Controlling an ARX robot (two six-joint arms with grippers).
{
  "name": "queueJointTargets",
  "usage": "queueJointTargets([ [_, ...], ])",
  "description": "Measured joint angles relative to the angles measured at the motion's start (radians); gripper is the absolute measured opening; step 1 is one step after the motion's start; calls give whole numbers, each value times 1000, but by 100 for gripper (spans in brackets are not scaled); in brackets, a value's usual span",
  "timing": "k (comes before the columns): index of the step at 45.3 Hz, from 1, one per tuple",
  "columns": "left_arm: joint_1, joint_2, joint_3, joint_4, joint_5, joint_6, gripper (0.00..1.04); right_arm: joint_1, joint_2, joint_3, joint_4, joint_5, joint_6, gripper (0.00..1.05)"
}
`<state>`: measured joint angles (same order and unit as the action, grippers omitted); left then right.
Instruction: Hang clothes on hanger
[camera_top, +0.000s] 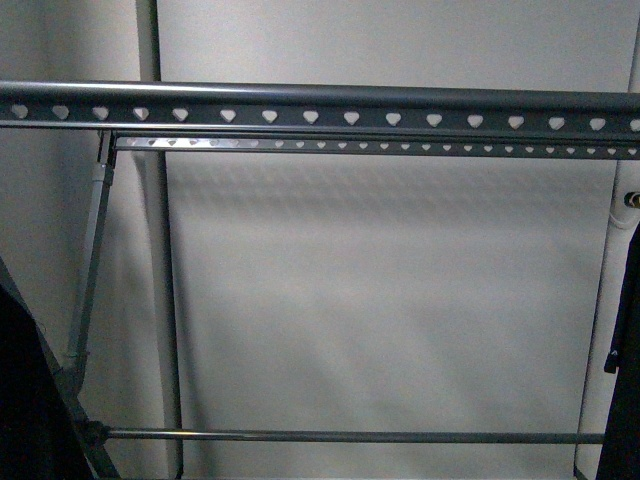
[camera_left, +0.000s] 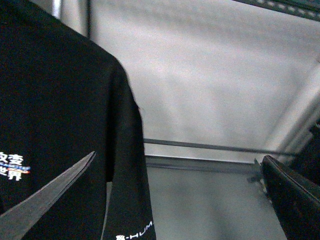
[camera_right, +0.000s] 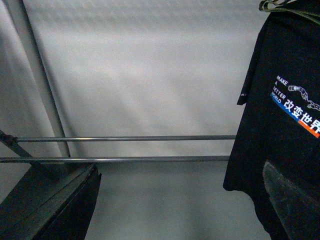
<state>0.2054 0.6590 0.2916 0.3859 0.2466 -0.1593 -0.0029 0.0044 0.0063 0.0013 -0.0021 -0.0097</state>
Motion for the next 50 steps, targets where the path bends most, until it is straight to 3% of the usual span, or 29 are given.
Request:
queueJointTargets([
  [7, 23, 359, 314, 26, -170, -220, 98, 0, 0, 0, 0, 0, 0, 97],
  [14, 24, 627, 592, -72, -355, -402, 98, 0, 0, 0, 0, 0, 0, 97],
  [29, -14, 1007, 1013, -255, -564, -526, 98, 0, 0, 0, 0, 0, 0, 97],
  [40, -14, 1014, 1029, -267, -551, -520, 60, 0, 0, 0, 0, 0, 0, 97],
  [42, -12, 996, 1006, -262, -532, -515, 49, 0, 0, 0, 0, 0, 0, 97],
  [50, 2, 953, 937, -260, -456, -493, 24, 0, 0, 0, 0, 0, 0, 97],
])
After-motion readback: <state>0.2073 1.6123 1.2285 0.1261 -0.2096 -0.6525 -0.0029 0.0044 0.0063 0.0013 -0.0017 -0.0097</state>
